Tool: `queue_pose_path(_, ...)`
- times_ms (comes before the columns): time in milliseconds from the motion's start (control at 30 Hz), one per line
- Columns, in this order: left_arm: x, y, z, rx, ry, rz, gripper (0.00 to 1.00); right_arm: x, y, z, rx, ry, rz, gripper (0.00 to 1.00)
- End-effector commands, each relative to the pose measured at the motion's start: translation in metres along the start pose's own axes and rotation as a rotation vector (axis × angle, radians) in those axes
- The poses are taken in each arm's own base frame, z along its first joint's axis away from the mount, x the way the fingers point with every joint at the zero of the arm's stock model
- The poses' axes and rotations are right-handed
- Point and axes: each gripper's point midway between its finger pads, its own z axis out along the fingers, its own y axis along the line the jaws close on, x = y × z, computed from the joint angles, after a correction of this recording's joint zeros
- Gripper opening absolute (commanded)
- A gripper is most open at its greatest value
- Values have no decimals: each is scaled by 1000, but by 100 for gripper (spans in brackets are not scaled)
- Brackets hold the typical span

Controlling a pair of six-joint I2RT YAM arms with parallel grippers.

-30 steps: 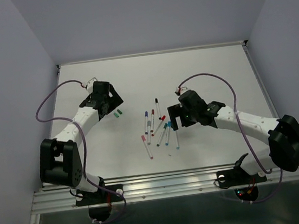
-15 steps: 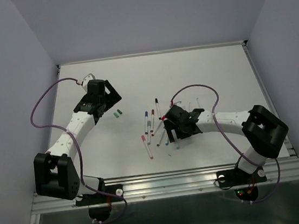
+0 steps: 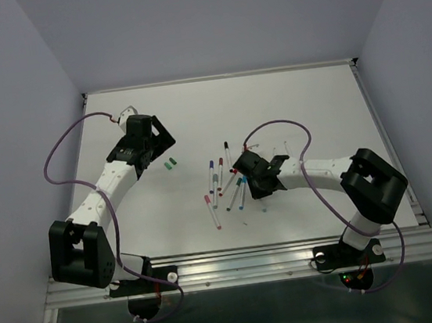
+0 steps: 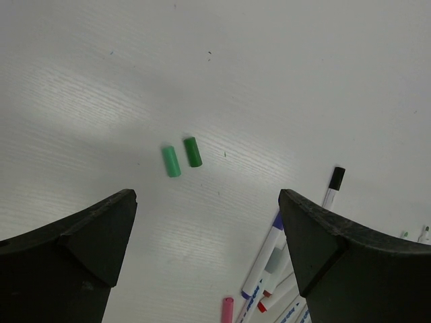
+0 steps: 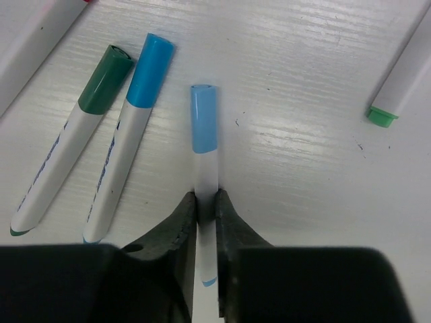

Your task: Open the pen caps

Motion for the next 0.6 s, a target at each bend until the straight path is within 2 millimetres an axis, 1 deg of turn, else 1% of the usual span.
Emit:
queue_pose_path(0, -10, -1, -5, 11, -45, 9, 99, 19, 4, 11, -17, 57, -5, 8)
queue_pose_path(33, -10, -2, -5, 12, -45, 11, 99, 20, 3, 11, -23, 55, -21, 1)
queue_pose_path(100, -9, -5, -5, 30, -34, 21, 99, 20, 0, 10, -25, 43, -42, 1)
queue_pose_path(133, -8, -11, -5, 63, -25, 24, 99, 10, 0, 5, -31, 0, -61, 1)
queue_pose_path(200, -6, -20, -8, 117, -13, 33, 99, -4, 1, -3, -44, -55, -80, 1)
queue_pose_path(233, -1, -23, -9, 151, 0, 50, 99, -20, 5, -14, -69, -118, -91, 1)
queue_pose_path(267, -1, -43, -18, 266, 8, 54, 99, -29, 7, -21, -82, -156, -96, 1)
queue_pose_path(300, 2, -54, -24, 334, 19, 69, 99, -41, 6, -28, -98, -195, -88, 1)
queue_pose_path(333, 8, -73, -36, 458, 31, 93, 99, -58, 9, -43, -145, -264, -90, 1)
queue_pose_path(400, 14, -94, -52, 580, 36, 119, 99, -73, 18, -59, -239, -314, -82, 1)
queue_pose_path(433, 24, -104, -60, 634, 56, 134, 99, -86, 18, -66, -280, -360, -75, 1)
queue_pose_path(467, 27, -114, -67, 682, 60, 141, 99, -90, 22, -74, -323, -380, -75, 1)
queue_pose_path(500, 28, -126, -79, 752, 56, 151, 99, -96, 29, -88, -393, -404, -75, 1)
queue_pose_path(567, 35, -140, -89, 813, 67, 155, 99, -107, 37, -100, -469, -445, -81, 1)
